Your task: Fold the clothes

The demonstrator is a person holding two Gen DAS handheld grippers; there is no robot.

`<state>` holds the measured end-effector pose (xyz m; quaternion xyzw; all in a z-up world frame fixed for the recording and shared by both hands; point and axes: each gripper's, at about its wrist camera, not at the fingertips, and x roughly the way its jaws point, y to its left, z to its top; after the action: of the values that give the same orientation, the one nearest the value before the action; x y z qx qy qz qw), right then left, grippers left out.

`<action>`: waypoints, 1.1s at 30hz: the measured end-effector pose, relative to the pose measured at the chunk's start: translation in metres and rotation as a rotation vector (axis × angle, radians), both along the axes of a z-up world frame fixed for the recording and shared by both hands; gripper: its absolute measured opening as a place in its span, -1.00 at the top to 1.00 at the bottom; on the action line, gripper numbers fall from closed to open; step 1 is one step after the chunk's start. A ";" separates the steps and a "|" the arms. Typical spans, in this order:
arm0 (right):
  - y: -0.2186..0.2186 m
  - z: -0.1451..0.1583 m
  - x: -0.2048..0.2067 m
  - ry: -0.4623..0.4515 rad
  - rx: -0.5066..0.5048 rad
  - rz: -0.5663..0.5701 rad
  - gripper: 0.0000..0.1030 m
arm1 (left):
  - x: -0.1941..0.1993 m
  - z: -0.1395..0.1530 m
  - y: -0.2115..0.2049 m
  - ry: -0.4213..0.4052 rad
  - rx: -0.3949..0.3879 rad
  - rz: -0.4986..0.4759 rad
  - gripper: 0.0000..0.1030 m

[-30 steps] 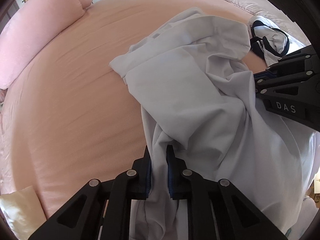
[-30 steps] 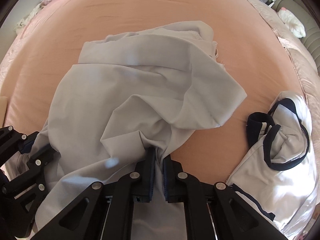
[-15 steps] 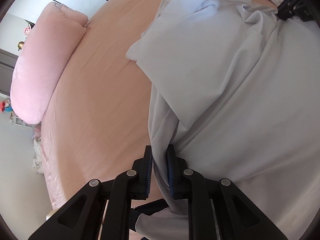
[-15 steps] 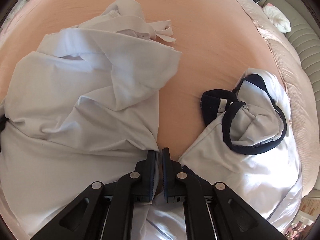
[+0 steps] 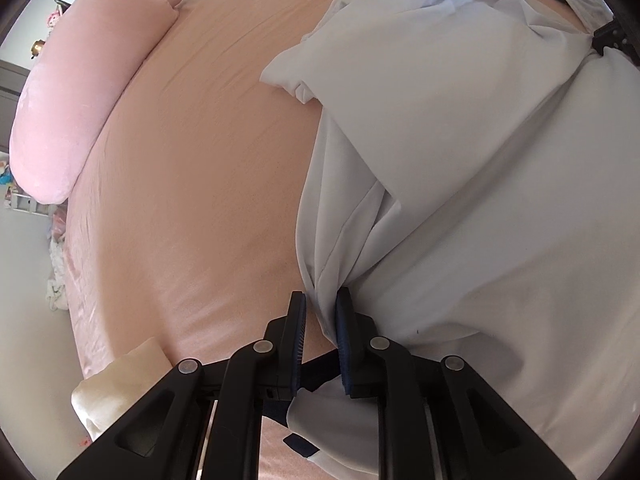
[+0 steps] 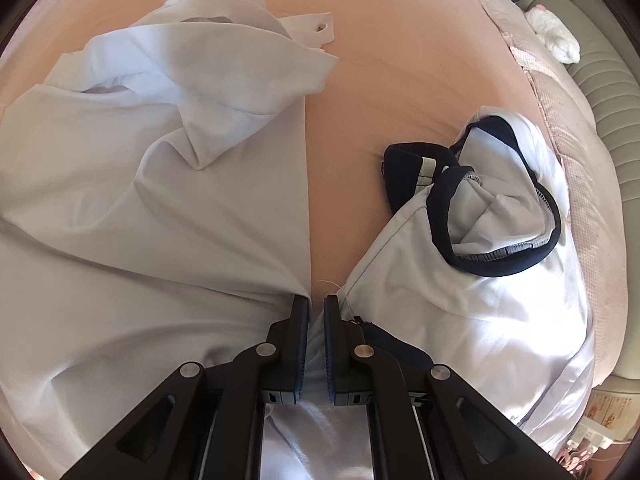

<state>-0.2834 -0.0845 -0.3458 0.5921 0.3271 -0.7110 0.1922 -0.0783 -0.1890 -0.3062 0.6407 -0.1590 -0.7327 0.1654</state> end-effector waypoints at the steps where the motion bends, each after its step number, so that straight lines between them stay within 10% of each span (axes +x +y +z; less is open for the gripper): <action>1: 0.002 0.000 -0.003 -0.012 -0.004 -0.011 0.93 | 0.001 0.000 0.003 -0.002 -0.013 0.002 0.70; 10: 0.015 0.012 -0.023 -0.109 -0.168 -0.061 0.81 | 0.006 0.010 0.046 0.000 -0.112 -0.041 0.75; 14: 0.019 0.031 -0.039 -0.232 -0.339 -0.098 0.79 | 0.012 0.042 0.051 0.106 0.162 0.007 0.75; 16: 0.017 0.046 -0.042 -0.218 -0.382 -0.077 0.55 | 0.012 0.056 0.043 0.134 0.309 0.095 0.73; 18: 0.015 0.061 -0.046 -0.194 -0.407 -0.066 -0.25 | 0.013 0.067 0.032 0.161 0.478 0.191 0.72; 21: 0.007 0.082 -0.050 -0.181 -0.457 -0.055 -0.35 | 0.018 0.080 0.013 0.216 0.732 0.336 0.71; 23: -0.021 0.097 -0.058 -0.189 -0.485 -0.049 -0.35 | 0.020 0.084 -0.005 0.256 0.766 0.369 0.61; 27: -0.054 0.118 -0.062 -0.172 -0.480 -0.028 -0.35 | 0.017 0.074 -0.048 0.261 0.713 0.363 -0.22; 33: -0.056 0.097 -0.064 -0.155 -0.469 -0.002 -0.35 | -0.037 0.056 -0.119 0.269 0.751 0.385 -0.22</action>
<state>-0.3475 -0.1405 -0.2489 0.5844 0.1368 -0.7202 0.3480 -0.1154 -0.3078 -0.2498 0.5734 0.2635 -0.7723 0.0736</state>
